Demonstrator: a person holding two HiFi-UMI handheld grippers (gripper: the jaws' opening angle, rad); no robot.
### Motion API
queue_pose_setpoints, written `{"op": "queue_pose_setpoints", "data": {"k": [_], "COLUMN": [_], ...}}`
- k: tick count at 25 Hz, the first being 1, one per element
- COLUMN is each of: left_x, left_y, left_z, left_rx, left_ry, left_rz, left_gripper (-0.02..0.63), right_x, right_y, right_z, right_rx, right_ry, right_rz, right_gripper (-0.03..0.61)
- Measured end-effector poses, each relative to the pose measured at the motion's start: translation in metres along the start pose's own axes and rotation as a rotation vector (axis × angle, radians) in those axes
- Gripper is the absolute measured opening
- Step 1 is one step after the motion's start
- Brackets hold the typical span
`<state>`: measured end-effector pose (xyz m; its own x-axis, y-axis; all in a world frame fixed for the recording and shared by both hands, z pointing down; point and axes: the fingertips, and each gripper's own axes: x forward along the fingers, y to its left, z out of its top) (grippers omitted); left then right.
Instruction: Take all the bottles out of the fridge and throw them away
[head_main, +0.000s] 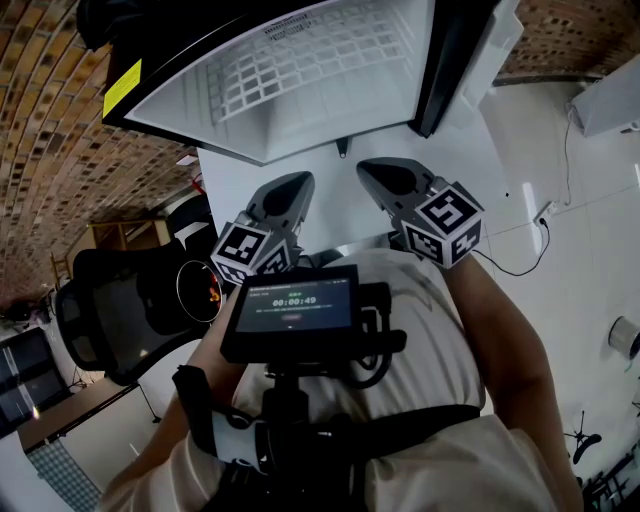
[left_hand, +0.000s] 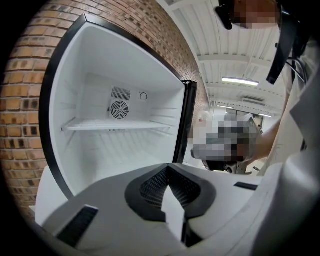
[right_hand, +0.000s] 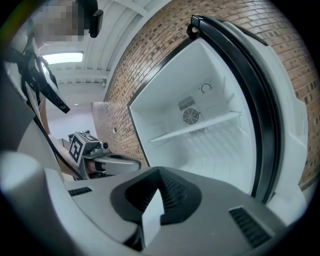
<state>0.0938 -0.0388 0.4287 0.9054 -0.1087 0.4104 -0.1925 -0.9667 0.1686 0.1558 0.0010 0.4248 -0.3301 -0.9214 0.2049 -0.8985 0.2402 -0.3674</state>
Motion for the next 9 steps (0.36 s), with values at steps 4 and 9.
{"op": "queue_pose_setpoints", "data": {"k": [4,9], "left_x": [0.0001,0.0039], "left_y": [0.0003,-0.0012], "left_z": [0.0004,0.0000], "left_rx": [0.005,0.007], "left_ry": [0.000,0.008], "left_rz": [0.005,0.008], "left_gripper": [0.007,0.007], "right_x": [0.0013,0.0018], "right_y": [0.0006,-0.0040], "right_z": [-0.0001,0.0008], "right_rx": [-0.001,-0.002], "right_ry": [0.000,0.000], "right_rz": [0.006,0.013], "right_gripper": [0.000,0.000]}}
